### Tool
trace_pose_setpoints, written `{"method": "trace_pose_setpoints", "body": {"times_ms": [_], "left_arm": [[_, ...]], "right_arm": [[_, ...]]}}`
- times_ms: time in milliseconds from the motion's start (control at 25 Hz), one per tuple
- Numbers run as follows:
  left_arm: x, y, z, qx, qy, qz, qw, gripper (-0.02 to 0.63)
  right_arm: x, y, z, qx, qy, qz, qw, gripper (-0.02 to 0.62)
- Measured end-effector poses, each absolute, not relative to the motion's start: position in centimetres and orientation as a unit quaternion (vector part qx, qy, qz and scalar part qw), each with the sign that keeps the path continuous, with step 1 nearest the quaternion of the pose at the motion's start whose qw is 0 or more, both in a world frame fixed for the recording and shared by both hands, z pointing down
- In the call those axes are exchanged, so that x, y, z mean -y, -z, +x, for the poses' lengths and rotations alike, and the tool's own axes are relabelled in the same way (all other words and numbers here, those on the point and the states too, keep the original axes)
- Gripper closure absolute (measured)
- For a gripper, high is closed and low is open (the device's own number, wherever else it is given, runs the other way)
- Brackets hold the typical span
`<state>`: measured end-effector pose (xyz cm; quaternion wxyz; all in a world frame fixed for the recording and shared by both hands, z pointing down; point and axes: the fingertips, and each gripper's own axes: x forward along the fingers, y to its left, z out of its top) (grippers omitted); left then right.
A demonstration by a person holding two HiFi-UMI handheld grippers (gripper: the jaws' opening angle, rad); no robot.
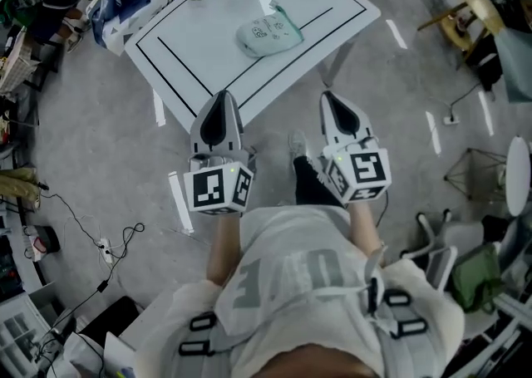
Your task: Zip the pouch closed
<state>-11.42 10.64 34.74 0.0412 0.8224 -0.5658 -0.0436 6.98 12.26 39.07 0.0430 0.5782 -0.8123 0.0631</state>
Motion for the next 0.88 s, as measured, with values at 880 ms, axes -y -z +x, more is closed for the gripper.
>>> {"method": "trace_pose_setpoints", "body": {"times_ms": [880], "left_arm": [[14.2,-32.5,-2.7,0.602,0.025,0.797,0.041,0.6]], "right_arm": [[13.7,-39.1,13.2,0.855,-0.062,0.502,0.116,0.589]]}}
